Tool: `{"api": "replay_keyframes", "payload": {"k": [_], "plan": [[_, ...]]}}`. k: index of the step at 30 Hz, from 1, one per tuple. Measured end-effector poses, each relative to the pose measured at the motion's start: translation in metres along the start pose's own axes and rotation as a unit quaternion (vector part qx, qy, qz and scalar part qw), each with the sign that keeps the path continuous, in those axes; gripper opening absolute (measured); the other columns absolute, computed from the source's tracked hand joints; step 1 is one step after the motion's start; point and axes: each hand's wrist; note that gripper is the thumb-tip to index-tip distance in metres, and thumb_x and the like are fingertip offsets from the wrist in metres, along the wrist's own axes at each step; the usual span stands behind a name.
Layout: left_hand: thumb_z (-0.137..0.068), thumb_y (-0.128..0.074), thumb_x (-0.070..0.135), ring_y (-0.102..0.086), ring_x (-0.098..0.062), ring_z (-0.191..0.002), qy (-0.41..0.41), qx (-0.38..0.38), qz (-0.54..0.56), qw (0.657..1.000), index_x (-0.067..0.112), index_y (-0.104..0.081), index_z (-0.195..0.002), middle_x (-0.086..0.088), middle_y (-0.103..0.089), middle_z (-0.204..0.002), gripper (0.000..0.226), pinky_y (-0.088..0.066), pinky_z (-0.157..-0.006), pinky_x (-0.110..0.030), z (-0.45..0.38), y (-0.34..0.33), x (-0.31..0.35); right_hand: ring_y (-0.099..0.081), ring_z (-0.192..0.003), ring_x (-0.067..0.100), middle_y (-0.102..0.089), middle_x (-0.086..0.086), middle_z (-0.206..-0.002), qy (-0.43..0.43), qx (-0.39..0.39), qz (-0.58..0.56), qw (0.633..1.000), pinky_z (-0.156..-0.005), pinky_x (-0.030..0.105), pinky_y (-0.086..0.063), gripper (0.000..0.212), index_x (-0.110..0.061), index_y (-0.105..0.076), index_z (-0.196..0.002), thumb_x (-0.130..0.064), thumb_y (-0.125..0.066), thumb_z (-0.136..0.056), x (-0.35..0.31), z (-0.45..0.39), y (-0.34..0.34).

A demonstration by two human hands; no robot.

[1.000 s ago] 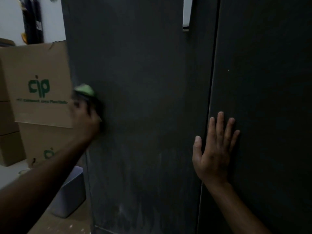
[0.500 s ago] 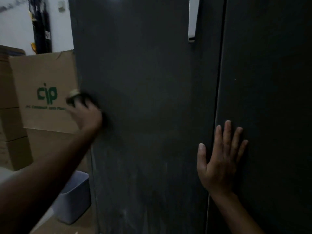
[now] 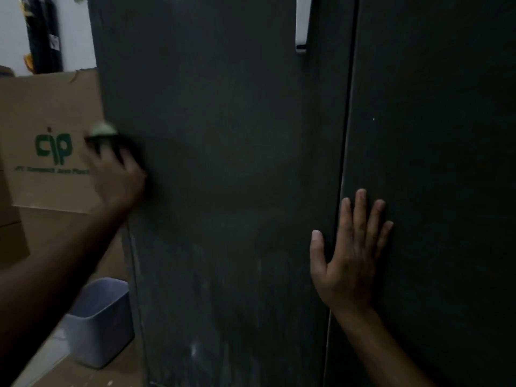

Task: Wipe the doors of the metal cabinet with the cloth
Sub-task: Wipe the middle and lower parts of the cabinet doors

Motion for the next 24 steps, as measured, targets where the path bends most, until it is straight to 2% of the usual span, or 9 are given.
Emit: {"api": "replay_keyframes", "payload": {"k": [3, 6, 11, 13, 16, 19, 21, 22, 24], "plan": [[-0.103, -0.037, 0.035, -0.019, -0.044, -0.15, -0.052, 0.009, 0.0, 0.999, 0.004, -0.04, -0.147, -0.03, -0.008, -0.163, 0.054, -0.02, -0.121, -0.037, -0.061, 0.004, 0.037, -0.003, -0.153, 0.034, -0.012, 0.012, -0.165, 0.0, 0.001, 0.009, 1.0, -0.123, 0.054, -0.001, 0.072, -0.005, -0.027, -0.153, -0.039, -0.048, -0.094, 0.0, 0.0, -0.002], [-0.105, -0.039, 0.027, -0.023, -0.046, -0.147, -0.089, 0.012, 0.01, 0.996, 0.001, -0.038, -0.149, -0.033, -0.017, -0.159, 0.051, -0.022, -0.119, -0.038, -0.014, 0.002, 0.005, -0.003, -0.153, 0.034, -0.012, 0.013, -0.165, -0.005, -0.002, 0.011, 1.0, -0.123, 0.055, -0.002, 0.072, -0.004, -0.027, -0.153, -0.038, -0.049, -0.094, -0.002, 0.0, 0.0], [-0.097, -0.04, 0.026, -0.046, -0.053, -0.117, 0.006, -0.098, -0.019, 0.995, -0.006, -0.051, -0.128, -0.034, -0.034, -0.143, 0.045, -0.038, -0.104, -0.054, 0.176, -0.007, -0.114, -0.002, -0.153, 0.035, -0.012, 0.013, -0.165, 0.005, -0.011, 0.006, 1.0, -0.123, 0.055, -0.002, 0.072, -0.004, -0.027, -0.153, -0.038, -0.05, -0.094, 0.002, 0.001, 0.001], [-0.103, -0.044, 0.021, -0.047, -0.055, -0.116, 0.036, -0.098, -0.029, 0.994, -0.007, -0.051, -0.123, -0.032, -0.033, -0.141, 0.036, -0.037, -0.106, -0.058, 0.174, -0.007, -0.13, -0.001, -0.153, 0.034, -0.011, 0.013, -0.165, 0.012, -0.011, 0.007, 1.0, -0.123, 0.055, -0.002, 0.073, -0.004, -0.026, -0.154, -0.038, -0.05, -0.094, 0.002, 0.001, 0.001], [-0.104, -0.044, 0.024, -0.037, -0.055, -0.13, 0.094, -0.02, -0.014, 0.995, -0.01, -0.053, -0.125, -0.039, -0.028, -0.147, 0.04, -0.028, -0.115, -0.051, 0.096, -0.013, -0.097, -0.001, -0.153, 0.034, -0.009, 0.013, -0.165, 0.01, -0.013, 0.012, 1.0, -0.123, 0.056, -0.003, 0.073, -0.005, -0.024, -0.154, -0.04, -0.049, -0.095, 0.0, 0.0, 0.001], [-0.099, -0.042, 0.031, -0.041, -0.048, -0.125, -0.009, 0.013, -0.006, 1.0, -0.005, -0.052, -0.119, -0.038, -0.033, -0.14, 0.043, -0.032, -0.108, -0.04, 0.08, -0.021, -0.058, -0.001, -0.153, 0.035, -0.011, 0.014, -0.165, 0.007, -0.011, 0.02, 1.0, -0.122, 0.057, -0.003, 0.074, -0.005, -0.025, -0.154, -0.04, -0.051, -0.094, -0.001, 0.0, 0.0], [-0.095, -0.044, 0.027, -0.042, -0.04, -0.117, -0.141, -0.057, -0.012, 0.988, 0.001, -0.051, -0.124, -0.03, -0.039, -0.13, 0.039, -0.037, -0.098, -0.039, 0.131, -0.025, -0.068, -0.001, -0.153, 0.035, -0.011, 0.014, -0.165, 0.012, -0.009, 0.025, 1.0, -0.122, 0.057, -0.003, 0.075, -0.005, -0.024, -0.154, -0.041, -0.051, -0.094, 0.001, 0.0, -0.001], [-0.093, -0.045, 0.025, -0.043, -0.039, -0.116, -0.173, -0.097, -0.018, 0.98, 0.003, -0.051, -0.128, -0.027, -0.04, -0.129, 0.041, -0.04, -0.095, -0.04, 0.157, -0.023, -0.083, -0.001, -0.153, 0.035, -0.011, 0.014, -0.165, 0.014, -0.009, 0.025, 1.0, -0.122, 0.057, -0.003, 0.075, -0.005, -0.024, -0.154, -0.041, -0.05, -0.095, 0.002, 0.001, -0.002], [-0.092, -0.043, 0.026, -0.048, -0.046, -0.113, -0.13, -0.122, -0.029, 0.984, -0.002, -0.054, -0.126, -0.026, -0.041, -0.13, 0.045, -0.043, -0.095, -0.049, 0.179, -0.015, -0.12, -0.001, -0.153, 0.035, -0.01, 0.014, -0.165, 0.022, -0.011, 0.021, 0.999, -0.122, 0.057, -0.003, 0.075, -0.005, -0.023, -0.155, -0.041, -0.049, -0.095, 0.004, 0.002, -0.001]]}}
Point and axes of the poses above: each hand's wrist, its own z-axis away from the middle knuckle, its own y-axis out of the back of the hand, x = y × z
